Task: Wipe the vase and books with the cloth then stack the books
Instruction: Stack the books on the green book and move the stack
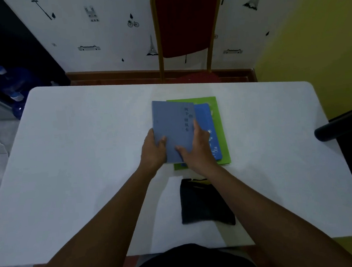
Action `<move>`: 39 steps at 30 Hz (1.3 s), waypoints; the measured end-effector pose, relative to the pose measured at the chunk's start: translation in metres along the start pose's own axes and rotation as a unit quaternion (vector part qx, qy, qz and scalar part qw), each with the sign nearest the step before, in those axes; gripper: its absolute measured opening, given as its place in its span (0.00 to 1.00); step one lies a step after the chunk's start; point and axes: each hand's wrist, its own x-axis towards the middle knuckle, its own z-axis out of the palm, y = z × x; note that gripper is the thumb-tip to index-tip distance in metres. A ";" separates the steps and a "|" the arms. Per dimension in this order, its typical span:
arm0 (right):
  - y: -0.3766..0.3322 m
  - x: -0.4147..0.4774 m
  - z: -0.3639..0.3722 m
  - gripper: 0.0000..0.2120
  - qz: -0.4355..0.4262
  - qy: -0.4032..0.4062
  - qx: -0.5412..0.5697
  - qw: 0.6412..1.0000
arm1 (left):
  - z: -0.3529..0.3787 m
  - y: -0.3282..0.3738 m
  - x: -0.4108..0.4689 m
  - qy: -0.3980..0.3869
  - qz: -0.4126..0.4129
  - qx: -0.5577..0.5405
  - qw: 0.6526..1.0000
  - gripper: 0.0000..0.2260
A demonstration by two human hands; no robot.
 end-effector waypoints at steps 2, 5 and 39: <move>0.015 0.007 -0.015 0.50 0.020 -0.003 -0.015 1.000 | 0.018 0.003 0.004 -0.044 -0.006 0.038 0.998 0.18; 0.031 0.014 -0.030 0.51 0.030 0.010 -0.043 0.999 | 0.041 0.008 0.006 -0.066 -0.039 0.095 0.993 0.20; 0.077 0.059 -0.077 0.46 0.211 -0.036 -0.027 0.976 | 0.069 0.020 0.040 0.018 -0.276 -0.083 0.957 0.37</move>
